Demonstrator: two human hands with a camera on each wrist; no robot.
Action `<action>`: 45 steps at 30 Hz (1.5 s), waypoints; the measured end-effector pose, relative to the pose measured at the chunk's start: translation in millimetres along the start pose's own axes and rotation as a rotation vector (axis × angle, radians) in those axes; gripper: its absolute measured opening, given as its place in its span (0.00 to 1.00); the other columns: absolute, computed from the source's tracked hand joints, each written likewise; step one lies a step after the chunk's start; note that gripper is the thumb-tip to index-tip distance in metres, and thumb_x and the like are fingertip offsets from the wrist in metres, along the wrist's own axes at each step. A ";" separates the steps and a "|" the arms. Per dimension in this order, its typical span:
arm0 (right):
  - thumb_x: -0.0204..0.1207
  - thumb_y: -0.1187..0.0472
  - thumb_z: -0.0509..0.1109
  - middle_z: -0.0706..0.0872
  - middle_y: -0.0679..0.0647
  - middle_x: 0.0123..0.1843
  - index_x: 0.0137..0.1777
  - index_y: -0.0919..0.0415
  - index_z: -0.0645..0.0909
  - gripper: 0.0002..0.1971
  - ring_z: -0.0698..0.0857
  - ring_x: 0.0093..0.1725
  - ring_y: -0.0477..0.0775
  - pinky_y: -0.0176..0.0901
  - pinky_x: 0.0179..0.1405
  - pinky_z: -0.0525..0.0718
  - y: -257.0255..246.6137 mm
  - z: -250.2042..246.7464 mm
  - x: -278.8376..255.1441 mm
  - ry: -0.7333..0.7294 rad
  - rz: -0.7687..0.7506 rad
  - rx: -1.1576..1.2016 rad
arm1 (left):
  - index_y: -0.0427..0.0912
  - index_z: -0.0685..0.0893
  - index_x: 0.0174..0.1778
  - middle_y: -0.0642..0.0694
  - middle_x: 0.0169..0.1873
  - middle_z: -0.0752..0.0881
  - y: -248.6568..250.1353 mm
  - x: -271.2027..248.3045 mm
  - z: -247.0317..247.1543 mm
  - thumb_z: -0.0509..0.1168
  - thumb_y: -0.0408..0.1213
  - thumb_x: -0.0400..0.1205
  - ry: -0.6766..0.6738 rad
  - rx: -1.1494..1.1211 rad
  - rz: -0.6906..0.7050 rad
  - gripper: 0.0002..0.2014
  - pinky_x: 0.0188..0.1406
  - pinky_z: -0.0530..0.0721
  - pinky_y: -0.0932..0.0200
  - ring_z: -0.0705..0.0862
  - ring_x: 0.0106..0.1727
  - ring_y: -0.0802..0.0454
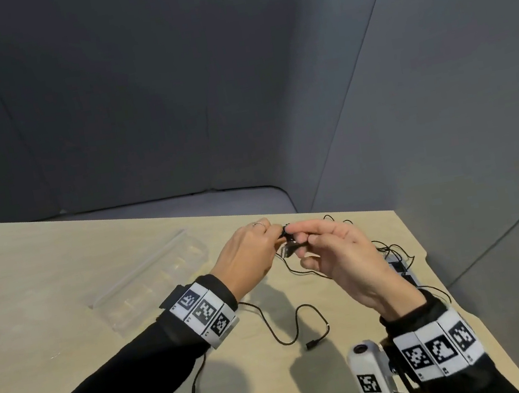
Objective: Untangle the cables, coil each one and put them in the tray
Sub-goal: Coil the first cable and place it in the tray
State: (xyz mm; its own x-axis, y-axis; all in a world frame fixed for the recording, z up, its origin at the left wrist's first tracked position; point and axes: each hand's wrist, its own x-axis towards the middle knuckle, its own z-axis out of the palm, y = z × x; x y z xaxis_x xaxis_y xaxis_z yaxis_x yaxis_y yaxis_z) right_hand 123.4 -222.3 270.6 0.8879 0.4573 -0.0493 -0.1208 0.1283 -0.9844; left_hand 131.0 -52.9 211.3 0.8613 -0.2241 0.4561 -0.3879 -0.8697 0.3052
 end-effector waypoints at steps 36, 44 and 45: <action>0.73 0.71 0.72 0.85 0.53 0.37 0.48 0.62 0.90 0.08 0.82 0.37 0.42 0.28 0.39 0.80 55.5 -27.5 19.5 0.087 -0.874 -0.949 | 0.40 0.78 0.39 0.52 0.30 0.78 7.8 -16.3 10.8 0.57 0.42 0.85 0.195 -0.299 -0.199 0.13 0.35 0.70 0.64 0.75 0.32 0.56; 0.77 0.64 0.69 0.80 0.55 0.39 0.53 0.63 0.86 0.08 0.76 0.35 0.46 0.23 0.36 0.72 37.1 -24.8 12.4 -0.140 -0.892 -1.182 | 0.38 0.80 0.47 0.43 0.40 0.80 8.3 -19.9 2.0 0.57 0.29 0.79 -0.080 -0.163 0.025 0.08 0.39 0.76 0.57 0.79 0.39 0.45; 0.76 0.64 0.71 0.80 0.54 0.39 0.52 0.63 0.86 0.07 0.76 0.35 0.44 0.21 0.38 0.71 37.5 -25.6 13.4 -0.163 -0.850 -1.133 | 0.38 0.81 0.49 0.43 0.41 0.81 6.5 -20.7 2.4 0.60 0.27 0.78 -0.098 -0.171 0.039 0.08 0.40 0.74 0.61 0.80 0.40 0.45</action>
State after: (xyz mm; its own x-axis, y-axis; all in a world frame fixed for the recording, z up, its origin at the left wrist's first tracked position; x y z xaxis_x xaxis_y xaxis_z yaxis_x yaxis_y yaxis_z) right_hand 142.2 -233.9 228.6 0.4400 0.7038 0.5577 0.8970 -0.3158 -0.3093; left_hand 111.5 -55.0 201.9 0.8689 -0.3051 0.3897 -0.4647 -0.7739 0.4303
